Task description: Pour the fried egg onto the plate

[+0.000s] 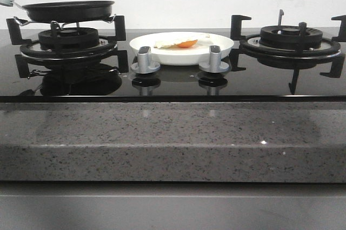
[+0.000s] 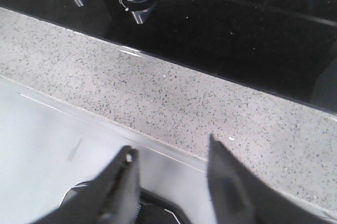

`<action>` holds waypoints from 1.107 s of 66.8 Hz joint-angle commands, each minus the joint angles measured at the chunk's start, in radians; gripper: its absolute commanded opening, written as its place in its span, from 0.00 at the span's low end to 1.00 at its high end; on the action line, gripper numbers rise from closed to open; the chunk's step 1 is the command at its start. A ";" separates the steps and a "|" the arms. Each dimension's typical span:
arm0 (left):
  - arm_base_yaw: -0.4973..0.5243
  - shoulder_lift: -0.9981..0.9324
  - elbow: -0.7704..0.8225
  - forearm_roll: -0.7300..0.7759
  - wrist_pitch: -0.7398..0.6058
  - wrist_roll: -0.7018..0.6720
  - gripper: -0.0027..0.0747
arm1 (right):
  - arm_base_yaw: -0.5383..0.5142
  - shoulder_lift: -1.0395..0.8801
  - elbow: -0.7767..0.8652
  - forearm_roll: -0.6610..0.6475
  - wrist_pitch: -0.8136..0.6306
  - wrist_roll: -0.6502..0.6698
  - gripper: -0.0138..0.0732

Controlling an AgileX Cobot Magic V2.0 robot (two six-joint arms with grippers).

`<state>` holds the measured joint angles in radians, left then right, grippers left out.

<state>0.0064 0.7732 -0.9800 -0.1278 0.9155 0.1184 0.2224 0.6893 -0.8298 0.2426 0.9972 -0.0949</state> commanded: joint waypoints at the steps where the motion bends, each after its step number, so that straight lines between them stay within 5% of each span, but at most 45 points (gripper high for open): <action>1: -0.007 0.003 -0.026 -0.015 -0.061 -0.011 0.36 | -0.001 -0.012 -0.022 0.002 -0.053 -0.011 0.38; 20: -0.007 0.004 -0.011 -0.012 -0.067 -0.011 0.01 | -0.001 -0.013 -0.022 0.002 -0.053 -0.011 0.08; 74: -0.011 -0.044 0.016 0.069 -0.088 -0.011 0.01 | -0.001 -0.013 -0.022 0.003 -0.051 -0.011 0.08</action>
<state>0.0042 0.7582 -0.9528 -0.0644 0.9072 0.1184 0.2224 0.6763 -0.8298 0.2422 0.9987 -0.0946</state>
